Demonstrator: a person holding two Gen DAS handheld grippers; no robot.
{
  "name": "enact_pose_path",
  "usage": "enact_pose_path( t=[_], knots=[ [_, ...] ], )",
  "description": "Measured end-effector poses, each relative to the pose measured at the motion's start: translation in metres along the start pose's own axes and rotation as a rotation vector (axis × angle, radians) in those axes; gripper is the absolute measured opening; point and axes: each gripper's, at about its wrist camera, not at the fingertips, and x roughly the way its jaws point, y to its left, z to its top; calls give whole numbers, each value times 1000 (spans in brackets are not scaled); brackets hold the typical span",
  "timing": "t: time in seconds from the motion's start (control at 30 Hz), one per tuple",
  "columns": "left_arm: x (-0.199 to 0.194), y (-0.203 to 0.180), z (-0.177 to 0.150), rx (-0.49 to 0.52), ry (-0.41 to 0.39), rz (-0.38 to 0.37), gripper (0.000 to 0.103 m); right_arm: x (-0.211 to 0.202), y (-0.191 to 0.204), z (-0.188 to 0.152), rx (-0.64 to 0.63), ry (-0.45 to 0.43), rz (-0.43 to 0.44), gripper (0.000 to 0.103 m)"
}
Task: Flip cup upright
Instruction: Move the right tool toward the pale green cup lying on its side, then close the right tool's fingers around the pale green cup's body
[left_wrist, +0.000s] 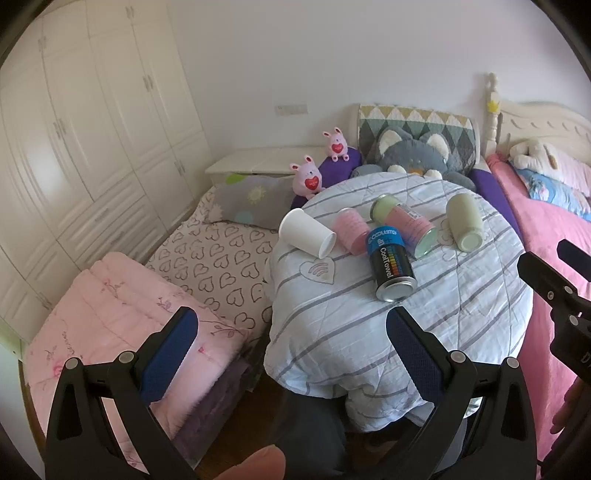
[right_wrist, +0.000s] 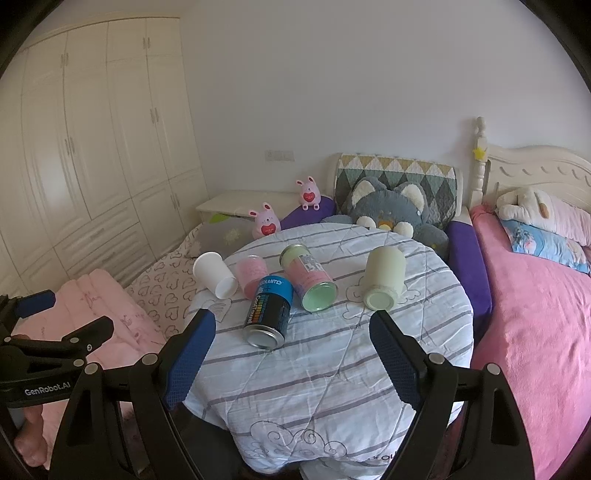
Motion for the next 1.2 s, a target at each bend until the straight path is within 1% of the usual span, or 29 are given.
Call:
enact_pose_path(
  t=[0.2,0.5,0.8,1.07,1.2],
  knots=[
    [3,-2,0,0,8,4,103,10,-6,2,5,17,-5,87],
    [37,-15,19,11,51,8,103,43,-19,11,12,78,-16,87],
    [92,-30,41,24,107,9,103,98,-36,21,39,158,-41,87],
    [147,-54,65,49,153,-4,103,151,-64,27,81,226,-79,87],
    [171,-68,77,66,165,-15,103,173,-79,31,109,244,-106,87]
  ],
)
